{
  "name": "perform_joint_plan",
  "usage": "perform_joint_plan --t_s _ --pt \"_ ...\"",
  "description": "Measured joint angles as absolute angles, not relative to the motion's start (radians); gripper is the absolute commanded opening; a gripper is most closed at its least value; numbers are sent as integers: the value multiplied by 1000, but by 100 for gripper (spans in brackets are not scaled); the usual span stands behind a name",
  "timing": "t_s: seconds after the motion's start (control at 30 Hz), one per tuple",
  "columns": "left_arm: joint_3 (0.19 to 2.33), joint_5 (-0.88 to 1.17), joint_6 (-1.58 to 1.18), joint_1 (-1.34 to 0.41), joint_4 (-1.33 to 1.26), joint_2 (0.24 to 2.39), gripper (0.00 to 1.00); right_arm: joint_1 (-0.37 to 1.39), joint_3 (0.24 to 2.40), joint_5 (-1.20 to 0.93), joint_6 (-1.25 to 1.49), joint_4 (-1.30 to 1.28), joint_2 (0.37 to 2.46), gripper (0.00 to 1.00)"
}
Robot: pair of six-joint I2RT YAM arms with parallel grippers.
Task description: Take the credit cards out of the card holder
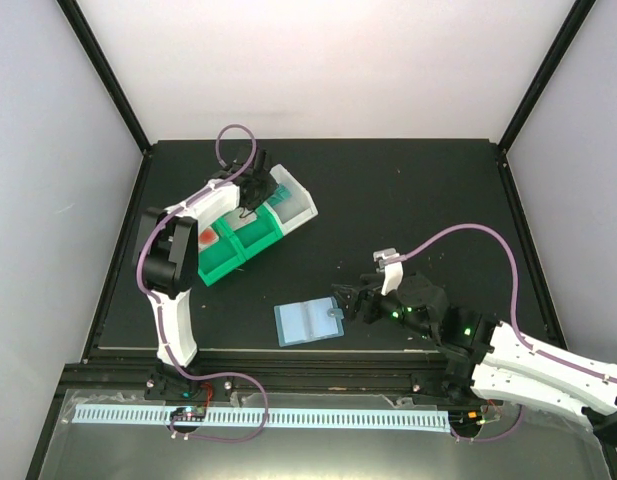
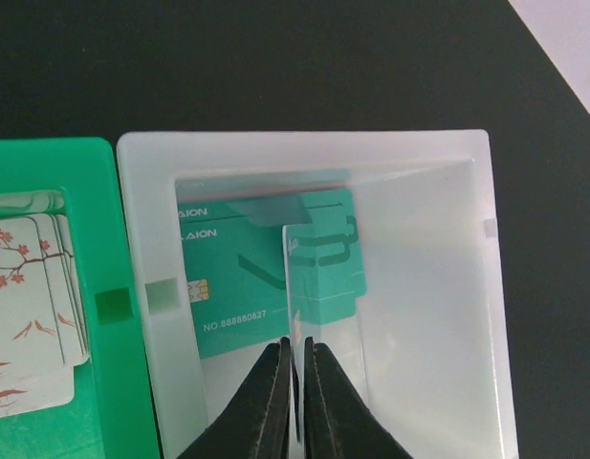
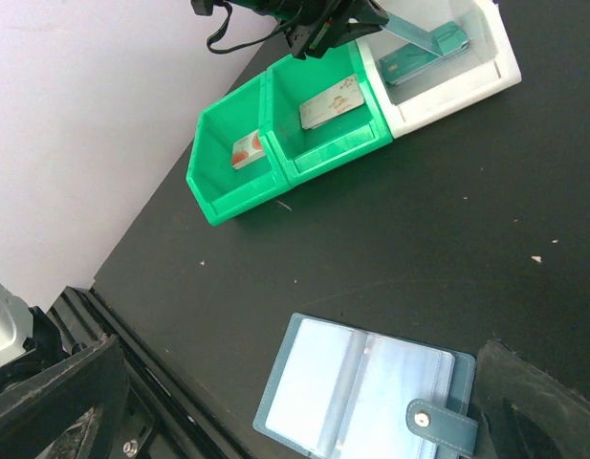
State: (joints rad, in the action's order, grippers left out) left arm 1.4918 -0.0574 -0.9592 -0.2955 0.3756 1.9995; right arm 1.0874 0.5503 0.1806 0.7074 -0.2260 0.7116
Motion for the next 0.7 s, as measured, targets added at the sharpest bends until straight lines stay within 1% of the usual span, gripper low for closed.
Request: perform_joint_plan --t_s 0.07,0.47,0.57,0.63,0.7 --pt "1501 -64 -955 -295 382 2001 2 1087 556 182 707 -226 715 100" --pt "1533 -114 -953 -295 391 2020 2 1087 573 182 698 -228 730 100" --pt "1534 -133 -954 -295 397 2022 8 1087 579 183 693 -229 731 100" --pt "1534 -139 -959 -295 400 2024 14 1087 580 182 693 -229 735 100" --pt "1534 -146 -963 -295 410 2025 17 1087 580 181 693 -229 738 100"
